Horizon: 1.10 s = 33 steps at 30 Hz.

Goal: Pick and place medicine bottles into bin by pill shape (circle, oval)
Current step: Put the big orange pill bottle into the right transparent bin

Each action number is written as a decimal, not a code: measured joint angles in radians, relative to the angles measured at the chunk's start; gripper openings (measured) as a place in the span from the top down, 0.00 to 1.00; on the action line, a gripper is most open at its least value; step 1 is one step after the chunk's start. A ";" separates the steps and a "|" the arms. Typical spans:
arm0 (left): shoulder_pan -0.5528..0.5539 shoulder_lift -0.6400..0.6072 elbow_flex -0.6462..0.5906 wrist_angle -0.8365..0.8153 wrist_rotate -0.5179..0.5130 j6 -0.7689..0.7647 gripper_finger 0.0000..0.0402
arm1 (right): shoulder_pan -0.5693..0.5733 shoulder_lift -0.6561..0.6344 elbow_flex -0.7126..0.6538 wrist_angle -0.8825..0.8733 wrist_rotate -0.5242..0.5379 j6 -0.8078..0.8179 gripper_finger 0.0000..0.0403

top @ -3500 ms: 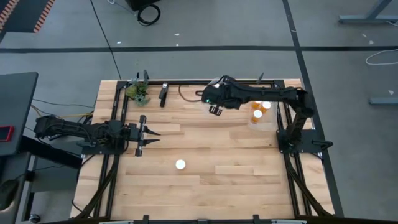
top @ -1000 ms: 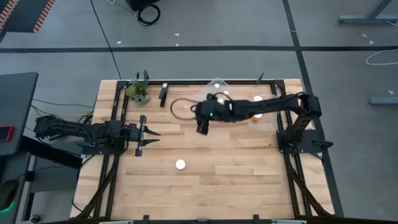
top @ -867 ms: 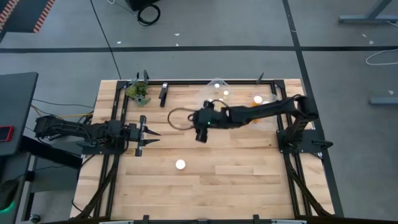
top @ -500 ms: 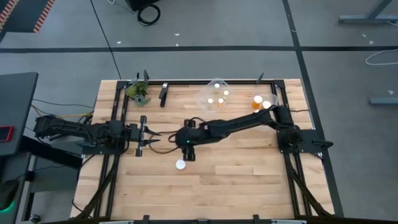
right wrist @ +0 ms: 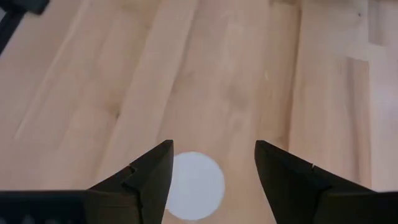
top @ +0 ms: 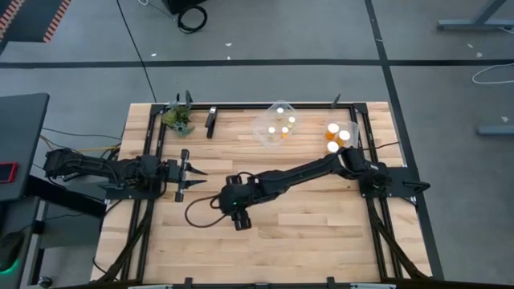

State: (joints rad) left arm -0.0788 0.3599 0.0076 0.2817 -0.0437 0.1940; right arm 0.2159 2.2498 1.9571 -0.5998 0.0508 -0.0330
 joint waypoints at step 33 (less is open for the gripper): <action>0.000 0.000 0.000 0.001 0.000 0.000 0.73 | 0.021 0.035 -0.117 0.104 -0.011 -0.018 0.20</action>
State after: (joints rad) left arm -0.0788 0.3599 0.0075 0.2829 -0.0437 0.1940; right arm 0.2371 2.2852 1.8404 -0.4955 0.0402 -0.0509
